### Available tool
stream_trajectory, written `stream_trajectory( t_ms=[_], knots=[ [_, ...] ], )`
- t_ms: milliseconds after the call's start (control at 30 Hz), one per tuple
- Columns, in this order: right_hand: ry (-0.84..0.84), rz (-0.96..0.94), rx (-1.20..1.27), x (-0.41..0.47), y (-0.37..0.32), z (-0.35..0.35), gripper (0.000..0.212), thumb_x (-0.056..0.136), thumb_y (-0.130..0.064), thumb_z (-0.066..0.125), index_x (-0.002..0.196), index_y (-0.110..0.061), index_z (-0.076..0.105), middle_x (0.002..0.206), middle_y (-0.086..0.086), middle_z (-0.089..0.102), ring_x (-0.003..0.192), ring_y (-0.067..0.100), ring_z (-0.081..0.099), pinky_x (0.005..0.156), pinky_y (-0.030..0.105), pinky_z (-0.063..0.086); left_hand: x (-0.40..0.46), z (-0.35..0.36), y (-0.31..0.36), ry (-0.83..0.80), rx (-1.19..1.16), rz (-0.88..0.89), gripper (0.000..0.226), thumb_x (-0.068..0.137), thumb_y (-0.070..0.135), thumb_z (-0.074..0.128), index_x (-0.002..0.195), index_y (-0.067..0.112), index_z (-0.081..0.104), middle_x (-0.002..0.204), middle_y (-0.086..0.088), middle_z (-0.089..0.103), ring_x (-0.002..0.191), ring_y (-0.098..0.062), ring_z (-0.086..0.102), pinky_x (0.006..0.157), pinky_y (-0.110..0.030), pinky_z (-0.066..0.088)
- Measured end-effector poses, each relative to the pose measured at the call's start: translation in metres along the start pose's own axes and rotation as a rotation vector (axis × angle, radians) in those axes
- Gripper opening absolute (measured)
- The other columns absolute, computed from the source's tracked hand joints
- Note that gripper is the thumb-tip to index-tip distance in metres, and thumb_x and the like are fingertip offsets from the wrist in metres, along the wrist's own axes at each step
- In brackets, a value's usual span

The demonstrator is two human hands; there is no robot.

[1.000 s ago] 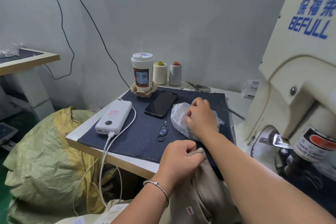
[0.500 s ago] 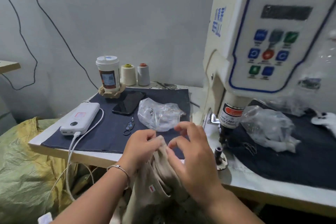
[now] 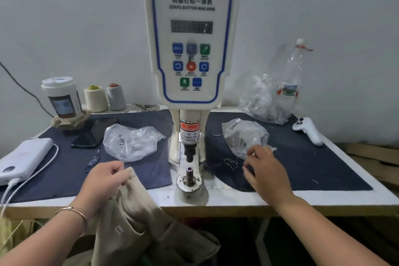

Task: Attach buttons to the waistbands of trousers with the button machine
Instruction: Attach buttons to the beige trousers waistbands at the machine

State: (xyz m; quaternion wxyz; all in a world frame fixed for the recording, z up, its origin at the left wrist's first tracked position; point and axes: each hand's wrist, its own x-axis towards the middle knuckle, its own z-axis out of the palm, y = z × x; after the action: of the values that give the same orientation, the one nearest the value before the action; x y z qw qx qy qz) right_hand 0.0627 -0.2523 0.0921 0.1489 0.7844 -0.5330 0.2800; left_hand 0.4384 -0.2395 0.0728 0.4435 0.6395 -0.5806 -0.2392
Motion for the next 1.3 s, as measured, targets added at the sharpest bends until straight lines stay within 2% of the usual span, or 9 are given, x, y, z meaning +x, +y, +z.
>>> stream_trajectory(
  t_ms=[200, 400, 500, 633, 767, 967, 1067, 1167, 1300],
  knots=[
    [-0.085, -0.06, -0.013, 0.007, 0.012, 0.017, 0.016, 0.07, -0.006, 0.08, 0.065, -0.006, 0.065, 0.088, 0.005, 0.062, 0.081, 0.026, 0.06, 0.055, 0.031, 0.047, 0.002, 0.001, -0.003, 0.009, 0.013, -0.009, 0.031, 0.062, 0.035, 0.062, 0.05, 0.019, 0.038, 0.052, -0.003, 0.045, 0.052, -0.013, 0.031, 0.057, -0.031, 0.025],
    [-0.136, -0.018, 0.076, 0.004, 0.022, 0.025, 0.006, 0.08, -0.015, 0.068, 0.075, -0.013, 0.067, 0.091, -0.004, 0.056, 0.091, 0.017, 0.05, 0.061, 0.023, 0.041, 0.003, 0.002, -0.003, 0.012, 0.038, -0.002, 0.031, 0.062, 0.034, 0.061, 0.051, 0.015, 0.038, 0.049, -0.001, 0.051, 0.049, -0.012, 0.031, 0.056, -0.031, 0.027],
    [-0.112, 0.105, 0.228, 0.003, 0.025, 0.025, 0.008, 0.072, -0.012, 0.068, 0.071, -0.019, 0.064, 0.083, -0.011, 0.053, 0.083, 0.009, 0.048, 0.065, 0.018, 0.036, 0.003, 0.002, -0.005, 0.017, 0.055, -0.01, 0.037, 0.062, 0.034, 0.061, 0.053, 0.007, 0.037, 0.048, 0.0, 0.052, 0.047, -0.011, 0.031, 0.056, -0.031, 0.028],
    [-0.174, 0.294, 0.385, 0.008, 0.032, 0.027, 0.021, 0.074, -0.016, 0.071, 0.077, -0.03, 0.056, 0.078, -0.015, 0.05, 0.071, -0.001, 0.046, 0.062, 0.02, 0.032, 0.003, 0.002, -0.004, 0.01, 0.043, -0.031, 0.031, 0.062, 0.033, 0.061, 0.05, 0.014, 0.039, 0.047, 0.003, 0.05, 0.046, -0.012, 0.03, 0.056, -0.03, 0.028],
    [-0.29, 0.256, 0.316, 0.01, 0.031, 0.03, 0.006, 0.082, -0.034, 0.072, 0.083, -0.032, 0.066, 0.085, -0.014, 0.052, 0.08, 0.003, 0.049, 0.068, 0.024, 0.04, 0.002, 0.002, -0.003, 0.016, 0.052, -0.033, 0.028, 0.062, 0.032, 0.059, 0.049, 0.015, 0.04, 0.048, 0.002, 0.051, 0.044, -0.008, 0.03, 0.055, -0.03, 0.028],
    [-0.328, 0.213, 0.294, 0.013, 0.028, 0.027, 0.006, 0.087, -0.03, 0.068, 0.082, -0.03, 0.069, 0.086, -0.012, 0.054, 0.085, 0.008, 0.05, 0.071, 0.03, 0.045, 0.001, 0.003, 0.0, 0.018, 0.083, -0.044, 0.028, 0.062, 0.032, 0.058, 0.048, 0.017, 0.039, 0.05, 0.001, 0.048, 0.046, -0.009, 0.03, 0.055, -0.03, 0.029],
    [-0.237, 0.244, 0.396, 0.014, 0.021, 0.02, 0.012, 0.086, -0.019, 0.07, 0.075, -0.023, 0.067, 0.08, -0.01, 0.056, 0.078, 0.011, 0.05, 0.071, 0.03, 0.044, 0.002, 0.003, -0.001, 0.026, 0.096, -0.043, 0.029, 0.061, 0.033, 0.059, 0.048, 0.017, 0.039, 0.051, 0.0, 0.047, 0.049, -0.012, 0.032, 0.055, -0.03, 0.03],
    [-0.048, 0.267, 0.646, 0.021, -0.012, 0.007, 0.015, 0.082, -0.011, 0.073, 0.071, -0.019, 0.068, 0.075, -0.009, 0.06, 0.071, 0.008, 0.053, 0.067, 0.018, 0.042, 0.003, 0.004, -0.002, 0.035, 0.102, -0.035, 0.029, 0.061, 0.033, 0.059, 0.048, 0.016, 0.04, 0.049, 0.0, 0.047, 0.047, -0.012, 0.033, 0.055, -0.029, 0.031],
    [-0.03, 0.133, 0.818, 0.026, -0.067, -0.002, 0.01, 0.081, -0.008, 0.074, 0.075, -0.014, 0.069, 0.076, -0.006, 0.064, 0.071, 0.007, 0.057, 0.065, 0.01, 0.041, 0.003, 0.004, -0.004, 0.036, 0.098, -0.023, 0.03, 0.062, 0.032, 0.06, 0.049, 0.015, 0.039, 0.048, 0.002, 0.041, 0.047, -0.009, 0.032, 0.054, -0.029, 0.031]
  ],
)
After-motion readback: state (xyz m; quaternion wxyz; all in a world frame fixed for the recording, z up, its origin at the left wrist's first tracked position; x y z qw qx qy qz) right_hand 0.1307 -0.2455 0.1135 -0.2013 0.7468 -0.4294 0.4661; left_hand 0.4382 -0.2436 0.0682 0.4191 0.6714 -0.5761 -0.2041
